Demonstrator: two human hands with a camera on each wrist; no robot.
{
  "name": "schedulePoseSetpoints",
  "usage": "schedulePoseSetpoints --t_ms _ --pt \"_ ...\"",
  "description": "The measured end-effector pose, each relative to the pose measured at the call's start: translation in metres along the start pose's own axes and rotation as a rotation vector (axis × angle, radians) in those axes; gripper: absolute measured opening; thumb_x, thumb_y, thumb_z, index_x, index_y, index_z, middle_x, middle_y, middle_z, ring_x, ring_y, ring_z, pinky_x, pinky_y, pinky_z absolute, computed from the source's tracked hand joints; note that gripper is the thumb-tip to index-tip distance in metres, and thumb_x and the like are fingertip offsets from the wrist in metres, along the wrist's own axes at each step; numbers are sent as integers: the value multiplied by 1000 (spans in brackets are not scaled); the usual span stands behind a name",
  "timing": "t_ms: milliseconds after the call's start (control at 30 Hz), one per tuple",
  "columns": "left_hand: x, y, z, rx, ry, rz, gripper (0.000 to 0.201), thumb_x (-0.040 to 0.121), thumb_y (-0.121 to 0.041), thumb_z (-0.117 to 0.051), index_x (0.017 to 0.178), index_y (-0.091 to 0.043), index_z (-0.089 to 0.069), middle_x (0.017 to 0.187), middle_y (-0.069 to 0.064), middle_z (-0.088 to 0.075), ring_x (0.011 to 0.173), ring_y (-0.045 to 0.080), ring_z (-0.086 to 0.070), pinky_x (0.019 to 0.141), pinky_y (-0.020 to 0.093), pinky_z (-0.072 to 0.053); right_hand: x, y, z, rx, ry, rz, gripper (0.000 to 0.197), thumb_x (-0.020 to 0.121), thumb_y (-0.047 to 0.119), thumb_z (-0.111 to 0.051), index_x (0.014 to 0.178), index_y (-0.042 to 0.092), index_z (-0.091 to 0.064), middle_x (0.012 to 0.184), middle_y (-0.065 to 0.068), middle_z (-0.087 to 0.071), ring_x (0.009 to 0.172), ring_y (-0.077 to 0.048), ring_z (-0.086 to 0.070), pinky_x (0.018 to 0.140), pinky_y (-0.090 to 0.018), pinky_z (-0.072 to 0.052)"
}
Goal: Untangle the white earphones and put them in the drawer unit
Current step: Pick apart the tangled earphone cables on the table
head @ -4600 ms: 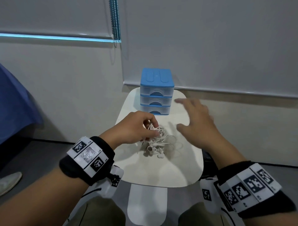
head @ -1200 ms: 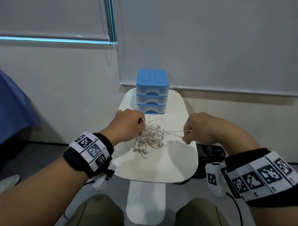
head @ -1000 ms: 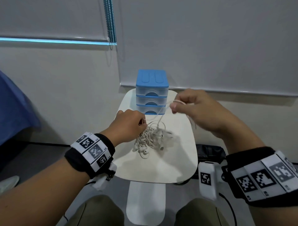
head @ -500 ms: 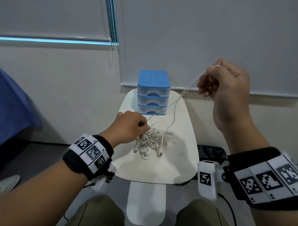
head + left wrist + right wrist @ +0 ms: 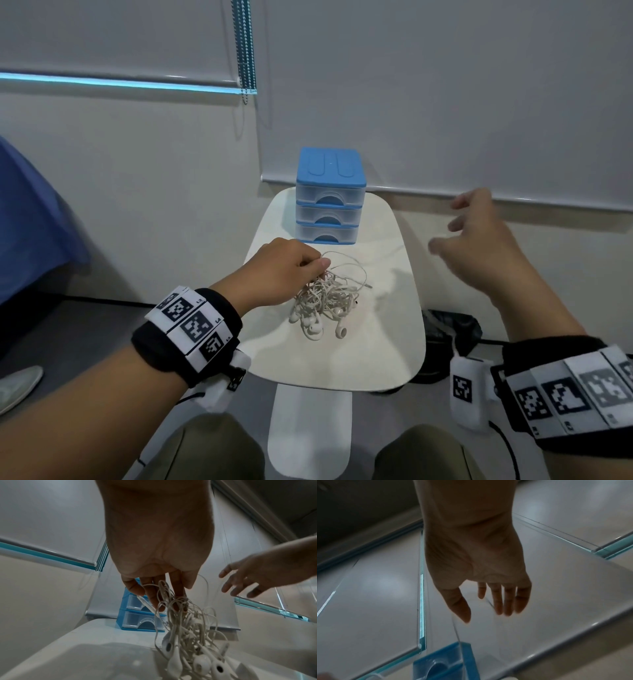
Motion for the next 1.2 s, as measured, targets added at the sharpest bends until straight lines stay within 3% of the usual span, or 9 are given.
schedulePoseSetpoints --t_ms 133,233,300,400,600,667,833,1067,1200 --pt "0 -7 -3 5 14 -27 48 105 -43 -54 80 -5 -69 51 -12 -49 50 9 -39 56 29 -31 -18 9 -26 -9 149 128 74 79 8 -71 136 38 -35 132 7 -45 129 -22 -37 108 -47 -36" --pt "0 -15 -6 11 37 -68 47 103 -45 -56 74 -11 -68 60 1 -57 53 10 -41 58 30 -34 -32 33 -53 119 264 340 56 84 11 -74 130 35 -54 130 10 -59 124 -7 -51 97 -25 -41" --pt "0 -17 -7 3 44 -78 42 102 -44 -57 69 -20 -68 63 1 -62 56 12 -47 60 32 -39 -40 43 -71 153 318 415 38 89 22 -75 122 34 -61 120 13 -65 117 1 -57 93 -20 -44" --pt "-1 -21 -5 -15 37 -84 39 100 -37 -59 63 -27 -66 65 -2 -66 61 15 -54 65 37 -46 -40 44 -85 167 309 415 24 93 29 -74 113 33 -64 102 10 -69 99 -3 -66 87 -24 -52" --pt "-6 -20 -2 -153 24 -67 27 100 -43 -62 82 -26 -73 78 -4 -74 76 17 -70 77 44 -56 -28 41 -89 197 231 381 11 90 15 -74 84 22 -72 65 0 -69 61 -18 -68 66 -34 -57" --pt "-9 -13 -2 -259 -8 -31 12 97 -42 -67 94 -30 -68 83 -6 -73 78 13 -68 79 41 -56 -22 37 -86 196 168 354 14 90 15 -73 78 22 -72 63 -2 -67 61 -20 -64 66 -35 -55" --pt "-16 -5 -20 -93 52 -36 31 81 -44 -84 93 -35 -57 94 -11 -70 90 7 -62 76 30 -49 -11 36 -80 174 96 314 14 88 14 -71 76 20 -72 58 5 -57 55 -9 -47 58 -26 -42" --pt "-12 -9 -14 -96 18 -88 15 83 -32 -84 91 -29 -71 89 -11 -71 78 -1 -59 61 12 -35 -3 34 -96 -27 181 285 17 87 14 -62 72 18 -68 67 2 -63 70 -22 -59 67 -33 -52" --pt "-11 -7 -11 -111 38 -85 16 85 -30 -80 94 -33 -67 90 -11 -72 82 5 -63 70 22 -43 1 30 -98 -81 269 260 17 87 17 -63 72 20 -69 68 5 -60 71 -19 -56 63 -29 -44"
Point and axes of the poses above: each hand's wrist, its own x-axis towards the middle knuckle, its own z-axis out of the back of the hand, y = z × x, the point moved 7 cm from there along x, towards the middle knuckle
